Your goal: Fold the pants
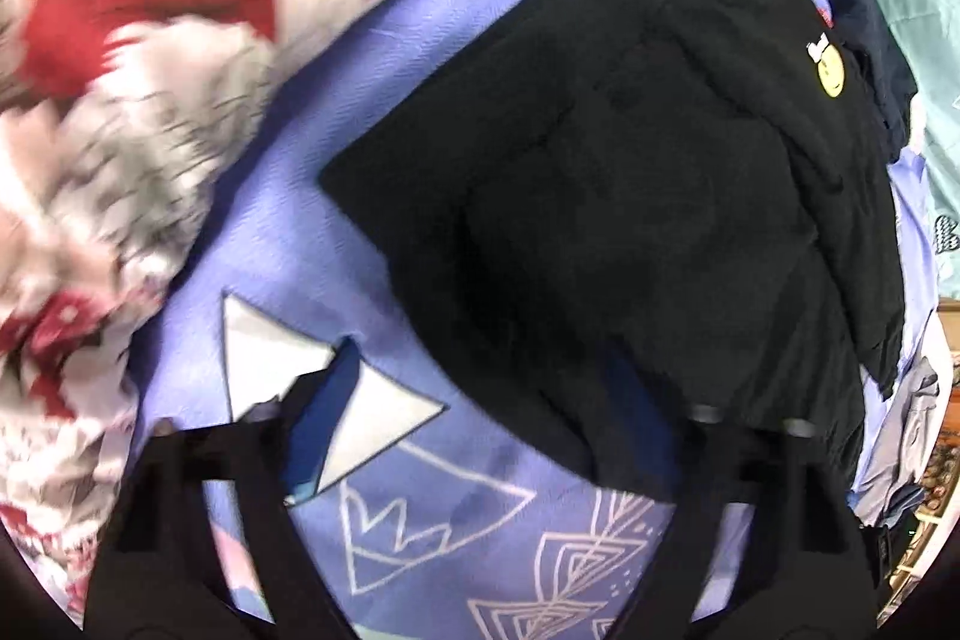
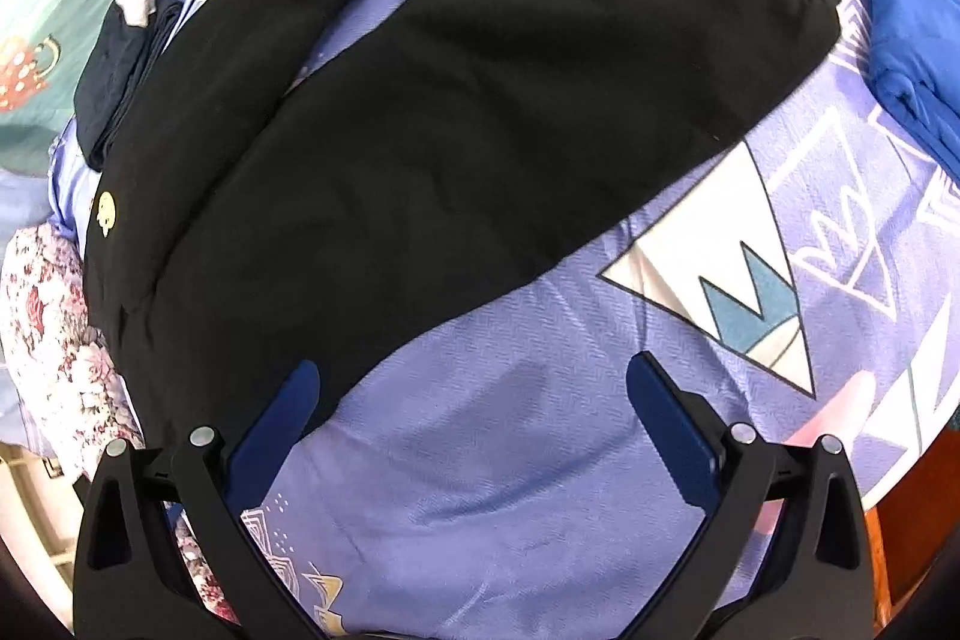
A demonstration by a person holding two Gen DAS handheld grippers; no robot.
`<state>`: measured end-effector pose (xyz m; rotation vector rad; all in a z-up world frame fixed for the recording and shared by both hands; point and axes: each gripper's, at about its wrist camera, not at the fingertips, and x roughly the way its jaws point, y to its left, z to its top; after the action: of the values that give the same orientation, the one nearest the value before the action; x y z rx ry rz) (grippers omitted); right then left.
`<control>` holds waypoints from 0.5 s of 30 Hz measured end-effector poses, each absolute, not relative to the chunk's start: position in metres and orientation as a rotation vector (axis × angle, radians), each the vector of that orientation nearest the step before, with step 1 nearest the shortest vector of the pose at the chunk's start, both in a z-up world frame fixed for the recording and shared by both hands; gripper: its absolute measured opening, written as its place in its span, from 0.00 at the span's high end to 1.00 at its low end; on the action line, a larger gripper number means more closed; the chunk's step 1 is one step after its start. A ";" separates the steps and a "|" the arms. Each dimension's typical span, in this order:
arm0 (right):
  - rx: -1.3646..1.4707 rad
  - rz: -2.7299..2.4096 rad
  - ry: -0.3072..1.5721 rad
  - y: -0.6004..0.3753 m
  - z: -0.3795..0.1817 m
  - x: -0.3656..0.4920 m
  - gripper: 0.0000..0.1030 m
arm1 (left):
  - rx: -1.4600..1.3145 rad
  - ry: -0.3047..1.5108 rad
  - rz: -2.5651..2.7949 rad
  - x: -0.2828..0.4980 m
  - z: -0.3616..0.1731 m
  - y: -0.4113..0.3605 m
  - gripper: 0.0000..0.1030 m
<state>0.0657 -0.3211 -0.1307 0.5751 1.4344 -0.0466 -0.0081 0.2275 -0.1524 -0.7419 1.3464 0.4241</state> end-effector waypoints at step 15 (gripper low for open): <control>0.632 -0.357 1.227 -0.451 -0.147 0.086 0.01 | -0.634 1.247 0.411 0.021 -0.132 0.204 0.89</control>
<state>0.0855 -0.4514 -0.1470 0.6321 1.2267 -0.3566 0.0213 0.2042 -0.1324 -0.6342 1.2474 0.4112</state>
